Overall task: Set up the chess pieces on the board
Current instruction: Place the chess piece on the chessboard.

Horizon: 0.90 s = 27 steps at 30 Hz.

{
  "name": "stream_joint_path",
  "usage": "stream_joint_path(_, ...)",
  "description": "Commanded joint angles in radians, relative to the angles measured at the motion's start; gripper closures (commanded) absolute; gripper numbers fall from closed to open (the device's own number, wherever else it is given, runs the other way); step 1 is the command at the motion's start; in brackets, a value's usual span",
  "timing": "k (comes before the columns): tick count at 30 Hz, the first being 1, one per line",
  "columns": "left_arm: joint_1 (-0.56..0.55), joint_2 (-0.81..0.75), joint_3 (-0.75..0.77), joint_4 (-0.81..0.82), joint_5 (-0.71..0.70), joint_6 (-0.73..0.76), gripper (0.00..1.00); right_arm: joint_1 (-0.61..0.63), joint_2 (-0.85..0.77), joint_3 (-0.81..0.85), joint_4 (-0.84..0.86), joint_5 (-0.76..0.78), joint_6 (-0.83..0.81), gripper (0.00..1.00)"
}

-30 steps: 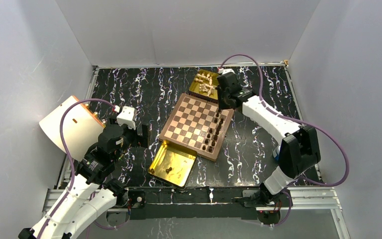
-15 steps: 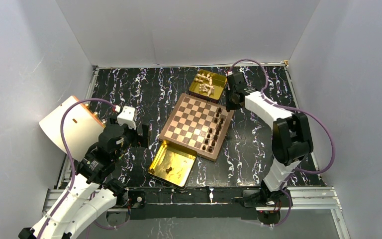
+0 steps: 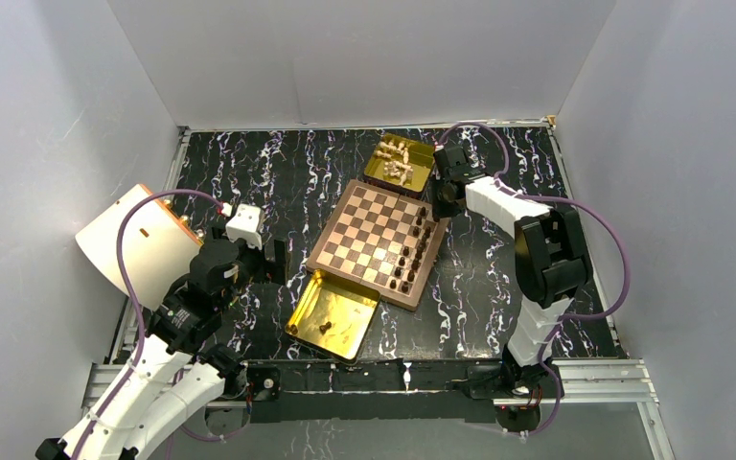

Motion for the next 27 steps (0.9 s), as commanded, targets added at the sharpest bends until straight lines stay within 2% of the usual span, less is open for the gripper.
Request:
stream_joint_path(1,0.002,-0.009,-0.002,0.019,-0.02,0.008,0.08,-0.008,0.023,0.032,0.027,-0.01,0.004,0.81)
stream_joint_path(21,0.002,-0.009,-0.002,0.019,-0.017,0.008,0.08,-0.007,0.041,0.024,0.021,-0.039,0.006,0.77)
stream_joint_path(27,0.002,-0.007,-0.001,0.019,-0.013,0.008,0.07,-0.007,0.041,0.028,0.018,-0.042,0.01,0.71)
